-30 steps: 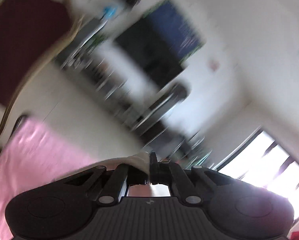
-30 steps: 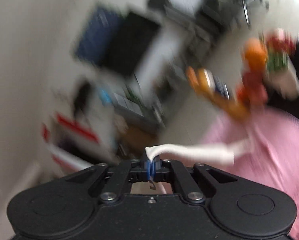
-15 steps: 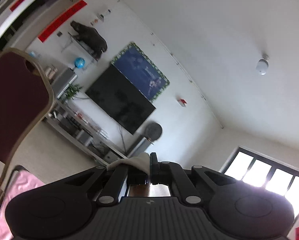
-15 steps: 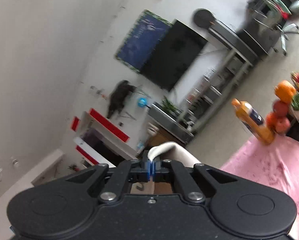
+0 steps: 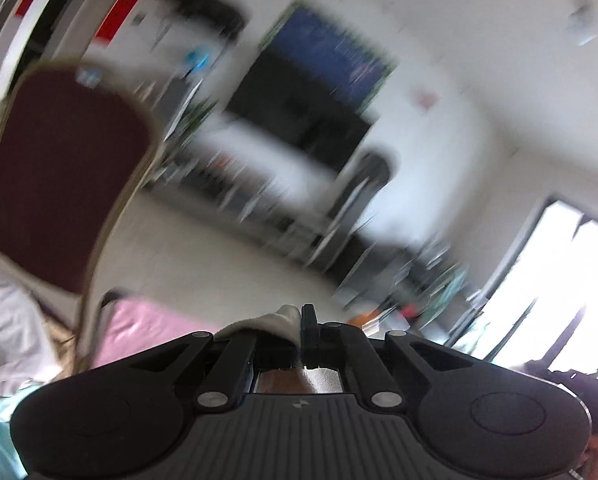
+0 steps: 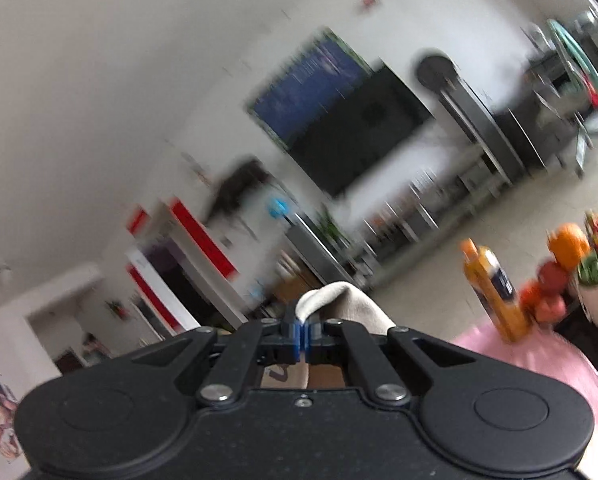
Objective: Fold clothes
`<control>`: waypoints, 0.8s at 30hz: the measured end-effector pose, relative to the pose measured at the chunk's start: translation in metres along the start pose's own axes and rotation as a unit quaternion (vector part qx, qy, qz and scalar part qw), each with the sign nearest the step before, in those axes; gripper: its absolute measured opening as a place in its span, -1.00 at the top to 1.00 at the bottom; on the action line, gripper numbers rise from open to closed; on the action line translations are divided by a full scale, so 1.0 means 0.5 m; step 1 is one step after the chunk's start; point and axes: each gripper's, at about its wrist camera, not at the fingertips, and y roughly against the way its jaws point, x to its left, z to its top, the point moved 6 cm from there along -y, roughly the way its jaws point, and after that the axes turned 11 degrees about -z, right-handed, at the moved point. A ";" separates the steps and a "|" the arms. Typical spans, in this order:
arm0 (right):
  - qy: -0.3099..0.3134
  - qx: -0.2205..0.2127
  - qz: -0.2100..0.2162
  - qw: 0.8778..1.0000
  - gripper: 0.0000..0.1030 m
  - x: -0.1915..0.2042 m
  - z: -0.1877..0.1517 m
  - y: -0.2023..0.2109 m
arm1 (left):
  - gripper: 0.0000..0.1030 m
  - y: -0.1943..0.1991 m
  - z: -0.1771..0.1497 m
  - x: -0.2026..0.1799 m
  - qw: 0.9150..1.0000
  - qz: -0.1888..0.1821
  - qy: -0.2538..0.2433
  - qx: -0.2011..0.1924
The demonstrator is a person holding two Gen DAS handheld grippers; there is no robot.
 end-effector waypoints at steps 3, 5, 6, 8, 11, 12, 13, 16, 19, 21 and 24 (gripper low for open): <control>0.001 0.067 -0.081 0.994 0.96 -0.029 0.005 -0.220 | 0.99 -0.210 0.030 0.129 0.992 0.076 0.061 0.083; -0.003 0.106 -0.129 0.986 0.96 -0.037 0.018 -0.364 | 1.00 -0.296 0.078 0.170 0.987 0.108 0.092 0.073; -0.009 0.102 -0.133 0.986 0.96 -0.025 0.038 -0.397 | 1.00 -0.303 0.113 0.162 0.990 0.099 0.091 0.040; -0.007 0.069 -0.121 0.990 0.96 0.014 0.085 -0.420 | 1.00 -0.309 0.177 0.143 0.993 0.078 0.082 -0.021; 0.035 0.014 -0.085 0.996 0.96 0.065 0.136 -0.390 | 0.99 -0.278 0.216 0.098 0.996 0.044 0.022 -0.073; 0.041 0.011 -0.078 0.996 0.96 0.062 0.137 -0.382 | 0.99 -0.277 0.204 0.100 0.996 0.040 0.017 -0.072; 0.045 0.012 -0.074 0.996 0.96 0.053 0.134 -0.376 | 0.99 -0.276 0.191 0.102 0.997 0.036 0.012 -0.071; 0.038 0.044 -0.078 0.995 0.96 -0.011 0.073 -0.402 | 0.99 -0.290 0.109 0.140 0.998 0.045 0.010 -0.048; 0.030 0.087 -0.098 0.991 0.96 -0.107 -0.035 -0.449 | 0.99 -0.316 -0.015 0.211 0.997 0.067 0.020 -0.011; 0.023 0.118 -0.113 0.986 0.96 -0.175 -0.126 -0.468 | 0.99 -0.332 -0.106 0.269 0.996 0.085 0.036 0.015; 0.015 0.161 -0.140 0.977 0.96 -0.269 -0.260 -0.478 | 0.99 -0.351 -0.253 0.361 0.988 0.119 0.079 0.053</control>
